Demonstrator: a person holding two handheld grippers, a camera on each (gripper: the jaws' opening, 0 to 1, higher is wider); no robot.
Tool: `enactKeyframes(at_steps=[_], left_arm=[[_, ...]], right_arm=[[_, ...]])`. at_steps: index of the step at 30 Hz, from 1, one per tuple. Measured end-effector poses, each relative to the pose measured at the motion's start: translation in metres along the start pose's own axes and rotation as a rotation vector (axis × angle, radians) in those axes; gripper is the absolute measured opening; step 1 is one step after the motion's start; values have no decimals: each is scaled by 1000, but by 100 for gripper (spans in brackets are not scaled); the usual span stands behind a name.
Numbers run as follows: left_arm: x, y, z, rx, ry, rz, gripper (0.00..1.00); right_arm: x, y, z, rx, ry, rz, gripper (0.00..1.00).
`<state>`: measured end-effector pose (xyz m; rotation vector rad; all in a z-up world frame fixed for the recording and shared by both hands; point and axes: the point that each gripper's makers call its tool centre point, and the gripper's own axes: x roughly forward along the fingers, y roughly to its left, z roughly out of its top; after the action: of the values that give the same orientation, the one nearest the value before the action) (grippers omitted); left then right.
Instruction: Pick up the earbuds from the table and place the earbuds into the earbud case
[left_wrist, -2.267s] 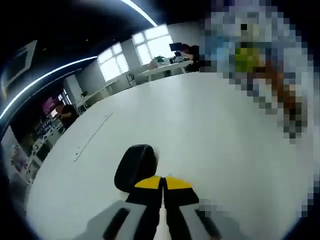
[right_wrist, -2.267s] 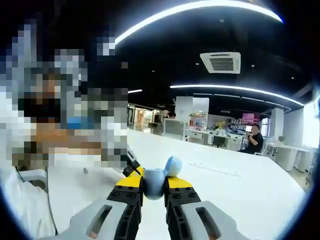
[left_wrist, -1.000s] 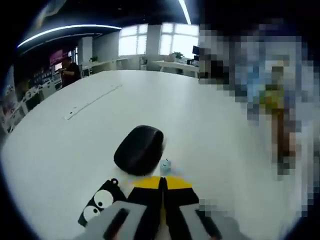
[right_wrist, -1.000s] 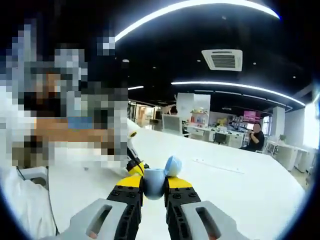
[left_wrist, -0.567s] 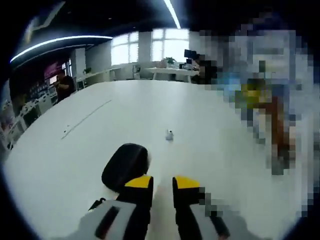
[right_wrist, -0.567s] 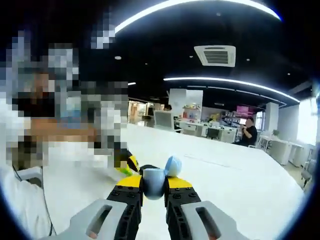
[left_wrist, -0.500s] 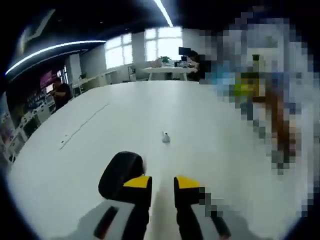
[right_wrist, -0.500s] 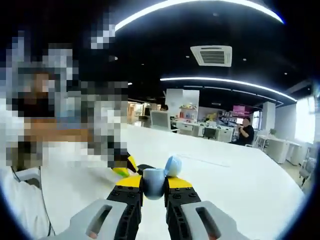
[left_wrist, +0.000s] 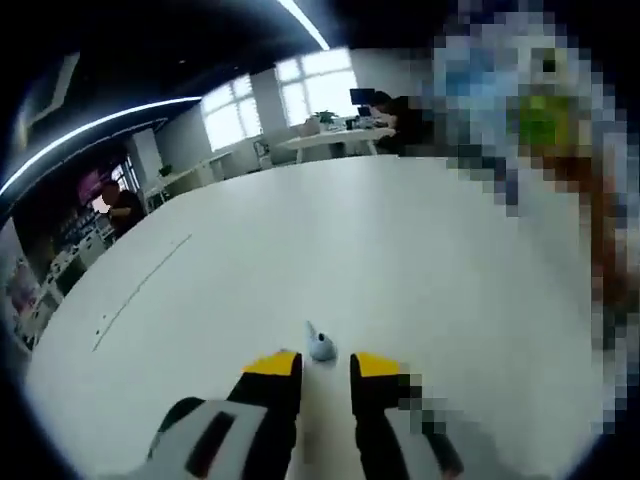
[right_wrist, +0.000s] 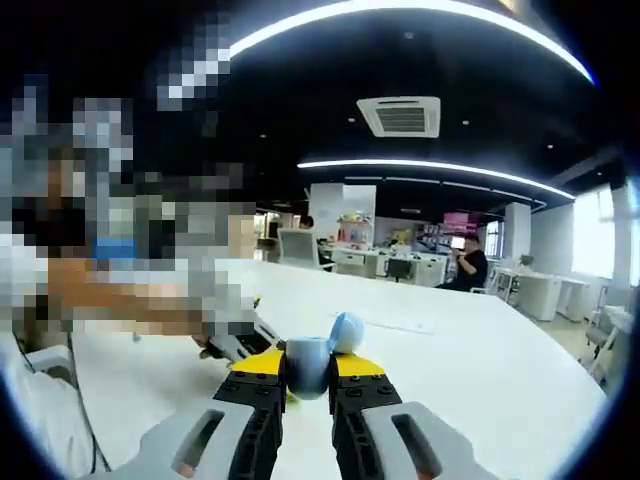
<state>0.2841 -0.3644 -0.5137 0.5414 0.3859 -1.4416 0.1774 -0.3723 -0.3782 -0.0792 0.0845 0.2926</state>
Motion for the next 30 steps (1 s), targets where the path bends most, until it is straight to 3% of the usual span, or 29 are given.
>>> enactKeyframes(at_steps=[1, 3, 9, 13, 16, 18, 21, 25, 28, 30], left_arm=[[-1, 4, 3, -59, -33, 0, 22], [-2, 3, 3, -99, -47, -28, 22], [-1, 4, 4, -117, -60, -26, 21], [0, 2, 6, -125, -78, -34, 14], [-5, 3, 6, -213, -79, -54, 13], [-8, 5, 4, -221, -68, -63, 13], [-19, -2, 5, -132, -57, -87, 13], [-50, -18, 13, 85, -25, -117, 13], [-87, -36, 25, 269, -1, -131, 13], [-113, -49, 35, 384, 22, -153, 13]], right_arm=[[0, 0, 0, 2, -1, 0, 15], [0, 0, 0, 2, -2, 3, 15], [1, -2, 1, 4, -3, -1, 15], [1, -2, 0, 8, 0, -2, 15], [3, 0, -2, 9, 7, 5, 15], [5, 1, -4, 10, 11, 11, 15], [6, 1, -9, 10, 26, 24, 15], [4, 6, -19, -33, 70, 75, 15], [4, 13, -20, -80, 65, 106, 15], [4, 28, -20, -117, 67, 177, 15]])
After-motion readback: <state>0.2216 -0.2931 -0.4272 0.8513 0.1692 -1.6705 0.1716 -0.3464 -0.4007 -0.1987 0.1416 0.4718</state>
